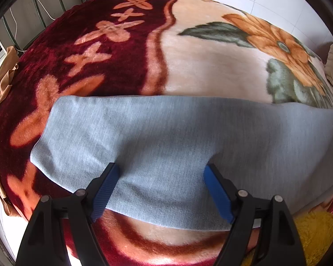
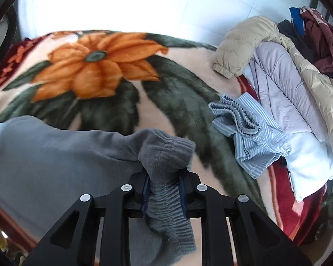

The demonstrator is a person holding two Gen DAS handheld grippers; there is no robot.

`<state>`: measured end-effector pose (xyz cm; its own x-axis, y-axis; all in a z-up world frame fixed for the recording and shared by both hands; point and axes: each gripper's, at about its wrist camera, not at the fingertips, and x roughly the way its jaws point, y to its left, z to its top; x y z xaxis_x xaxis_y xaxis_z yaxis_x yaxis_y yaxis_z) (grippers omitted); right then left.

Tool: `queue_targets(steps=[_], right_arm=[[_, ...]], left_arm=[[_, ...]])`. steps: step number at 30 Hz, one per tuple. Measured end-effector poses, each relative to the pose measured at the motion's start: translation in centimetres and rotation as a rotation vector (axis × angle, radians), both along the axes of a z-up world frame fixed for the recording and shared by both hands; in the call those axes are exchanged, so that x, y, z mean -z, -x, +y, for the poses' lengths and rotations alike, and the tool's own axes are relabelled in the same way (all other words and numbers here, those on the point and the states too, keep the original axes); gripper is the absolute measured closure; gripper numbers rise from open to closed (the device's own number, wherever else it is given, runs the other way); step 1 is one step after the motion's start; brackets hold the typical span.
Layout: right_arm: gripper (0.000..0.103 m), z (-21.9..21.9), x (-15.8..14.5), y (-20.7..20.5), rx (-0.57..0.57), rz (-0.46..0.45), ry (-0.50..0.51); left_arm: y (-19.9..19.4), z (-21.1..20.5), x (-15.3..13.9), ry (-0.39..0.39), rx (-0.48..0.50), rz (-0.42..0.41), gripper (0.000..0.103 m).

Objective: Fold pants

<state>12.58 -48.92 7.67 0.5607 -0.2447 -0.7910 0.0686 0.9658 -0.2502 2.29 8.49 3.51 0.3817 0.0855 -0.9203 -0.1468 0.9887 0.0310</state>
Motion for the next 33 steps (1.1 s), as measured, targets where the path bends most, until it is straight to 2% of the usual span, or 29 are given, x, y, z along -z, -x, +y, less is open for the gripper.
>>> queue_targets(steps=[1, 3, 6, 8, 10, 13, 16, 18, 23, 26, 27, 28, 30, 33], right_arm=[[0.073, -0.1, 0.7, -0.5, 0.014, 0.012, 0.016], [0.067, -0.6, 2.4, -1.4, 0.065, 0.036, 0.023], [0.067, -2.0, 3.1, -1.1, 0.126, 0.041, -0.092], [0.067, -3.0, 1.6, 0.2, 0.133, -0.009, -0.163], [0.06, -3.8, -0.1, 1.5, 0.115, -0.036, -0.197], [0.052, -4.6, -1.9, 2.2, 0.079, -0.034, -0.197], [0.045, -4.8, -2.2, 1.3, 0.063, -0.02, -0.171], [0.045, -5.2, -1.3, 0.0, 0.068, -0.005, -0.189], [0.045, -6.2, 3.3, -3.8, 0.1, 0.068, -0.393], [0.045, -5.9, 5.7, -4.3, 0.153, 0.086, -0.457], [0.049, -5.8, 5.9, -4.1, 0.168, 0.07, -0.456], [0.067, -5.6, 5.8, -3.9, 0.166, 0.05, -0.455], [0.076, -5.3, 4.9, -3.0, 0.182, 0.003, -0.433], [0.079, -6.5, 3.3, -1.8, 0.287, -0.096, -0.399]], left_arm=[[0.0, 0.0, 0.0, -0.004, 0.001, -0.002, 0.02], [0.1, -0.1, 0.1, -0.01, 0.004, -0.008, 0.02], [0.2, -0.1, 0.1, -0.009, 0.005, -0.009, 0.02], [0.2, -0.1, 0.1, -0.011, 0.005, -0.009, 0.02], [0.2, -0.1, 0.1, -0.013, 0.006, -0.011, 0.019], [0.2, 0.0, 0.1, -0.014, 0.007, -0.014, 0.019], [0.2, -0.1, 0.2, -0.015, 0.005, -0.018, 0.019], [0.2, -0.1, 0.2, -0.016, 0.005, -0.018, 0.019], [0.3, -0.1, 0.2, -0.015, 0.004, -0.018, 0.018], [0.3, -0.1, 0.2, -0.016, 0.006, -0.02, 0.018], [0.2, -0.1, 0.2, -0.017, 0.006, -0.021, 0.018], [0.2, -0.1, 0.2, -0.017, 0.006, -0.021, 0.018], [0.2, -0.1, 0.2, -0.018, 0.007, -0.021, 0.018], [0.3, -0.2, 0.2, -0.017, 0.005, -0.02, 0.017]])
